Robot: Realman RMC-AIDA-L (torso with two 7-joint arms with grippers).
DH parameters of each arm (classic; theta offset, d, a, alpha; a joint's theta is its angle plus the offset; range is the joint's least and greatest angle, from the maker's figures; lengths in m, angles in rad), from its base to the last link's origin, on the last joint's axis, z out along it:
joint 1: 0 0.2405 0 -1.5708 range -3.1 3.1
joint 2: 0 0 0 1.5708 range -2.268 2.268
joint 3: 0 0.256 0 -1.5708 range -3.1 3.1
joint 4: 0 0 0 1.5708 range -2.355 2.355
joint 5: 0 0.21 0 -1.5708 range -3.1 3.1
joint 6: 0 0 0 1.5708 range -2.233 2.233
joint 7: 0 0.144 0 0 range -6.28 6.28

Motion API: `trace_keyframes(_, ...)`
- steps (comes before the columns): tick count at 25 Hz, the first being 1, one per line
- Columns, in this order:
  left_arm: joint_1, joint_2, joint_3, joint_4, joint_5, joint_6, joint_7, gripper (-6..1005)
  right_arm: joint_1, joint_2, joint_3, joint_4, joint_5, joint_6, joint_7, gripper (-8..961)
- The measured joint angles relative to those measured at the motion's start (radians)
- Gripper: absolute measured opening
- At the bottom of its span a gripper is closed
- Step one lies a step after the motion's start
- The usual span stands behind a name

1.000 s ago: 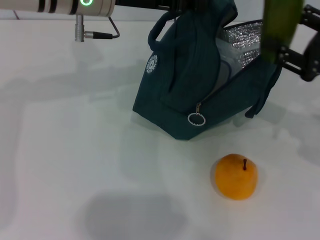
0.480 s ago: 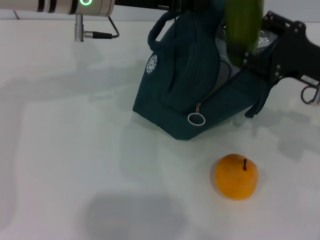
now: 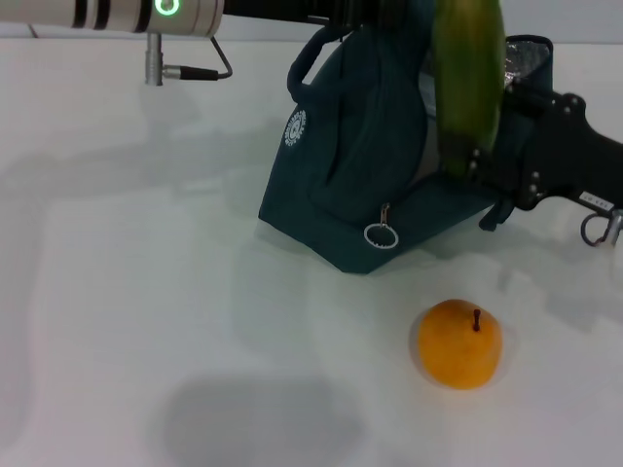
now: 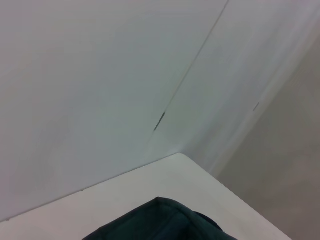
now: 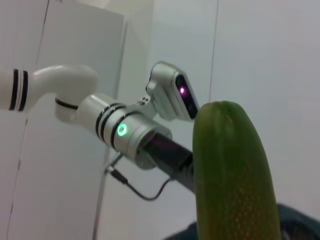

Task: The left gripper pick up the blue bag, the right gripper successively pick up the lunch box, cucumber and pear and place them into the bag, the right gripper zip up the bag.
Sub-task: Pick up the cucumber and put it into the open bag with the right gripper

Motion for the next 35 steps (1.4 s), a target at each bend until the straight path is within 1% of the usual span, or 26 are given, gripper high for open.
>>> trace_keyframes(6, 0.005, -0.002, 0.000, -0.001, 0.000, 0.003, 0.000, 53, -0.007, 0.001, -0.007, 0.021, -0.001, 0.030, -0.010, 606)
trace_keyframes(21, 0.008, -0.002, 0.000, -0.001, -0.022, 0.018, 0.000, 54, -0.019, 0.000, 0.000, 0.029, 0.005, 0.084, -0.001, 607)
trace_keyframes(28, 0.006, 0.000, 0.000, -0.001, -0.023, 0.018, 0.000, 53, -0.019, 0.000, 0.004, 0.029, 0.007, 0.115, 0.032, 607)
trace_keyframes(35, 0.004, 0.001, 0.000, -0.001, -0.023, 0.018, 0.000, 53, -0.019, -0.005, -0.009, 0.020, 0.000, 0.145, 0.122, 608)
